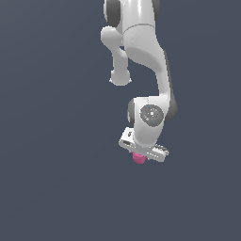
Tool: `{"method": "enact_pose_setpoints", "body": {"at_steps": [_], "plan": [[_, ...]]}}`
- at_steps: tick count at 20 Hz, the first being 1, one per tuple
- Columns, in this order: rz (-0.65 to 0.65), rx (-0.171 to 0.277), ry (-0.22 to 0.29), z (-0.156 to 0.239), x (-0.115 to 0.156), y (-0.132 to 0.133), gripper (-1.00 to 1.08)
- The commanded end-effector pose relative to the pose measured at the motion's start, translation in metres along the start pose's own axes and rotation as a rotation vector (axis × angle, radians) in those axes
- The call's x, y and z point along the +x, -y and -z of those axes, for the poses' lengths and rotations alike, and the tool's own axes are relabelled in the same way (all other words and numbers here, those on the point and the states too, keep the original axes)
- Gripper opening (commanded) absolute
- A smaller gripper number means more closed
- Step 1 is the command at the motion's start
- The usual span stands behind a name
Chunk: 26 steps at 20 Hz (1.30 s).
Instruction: Pick up the object and move it to a goal position.
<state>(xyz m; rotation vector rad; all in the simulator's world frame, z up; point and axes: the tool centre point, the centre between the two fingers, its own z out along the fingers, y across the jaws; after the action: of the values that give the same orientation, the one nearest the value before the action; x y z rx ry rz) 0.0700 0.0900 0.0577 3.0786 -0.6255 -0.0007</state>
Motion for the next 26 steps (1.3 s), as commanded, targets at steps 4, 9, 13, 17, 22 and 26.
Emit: {"method": "enact_pose_setpoints", "body": {"at_steps": [4, 9, 13, 17, 22, 26], "plan": [[0.0, 0.0, 0.0, 0.0, 0.0, 0.0, -1.0], [0.0, 0.0, 0.0, 0.0, 0.0, 0.0, -1.0], [0.0, 0.0, 0.0, 0.001, 0.0, -0.003, -1.0], [0.0, 0.0, 0.0, 0.003, -0.003, -0.011, -1.0], [0.0, 0.0, 0.0, 0.007, -0.007, -0.031, -1.0], [0.0, 0.0, 0.0, 0.012, -0.013, -0.055, -1.0]]}}
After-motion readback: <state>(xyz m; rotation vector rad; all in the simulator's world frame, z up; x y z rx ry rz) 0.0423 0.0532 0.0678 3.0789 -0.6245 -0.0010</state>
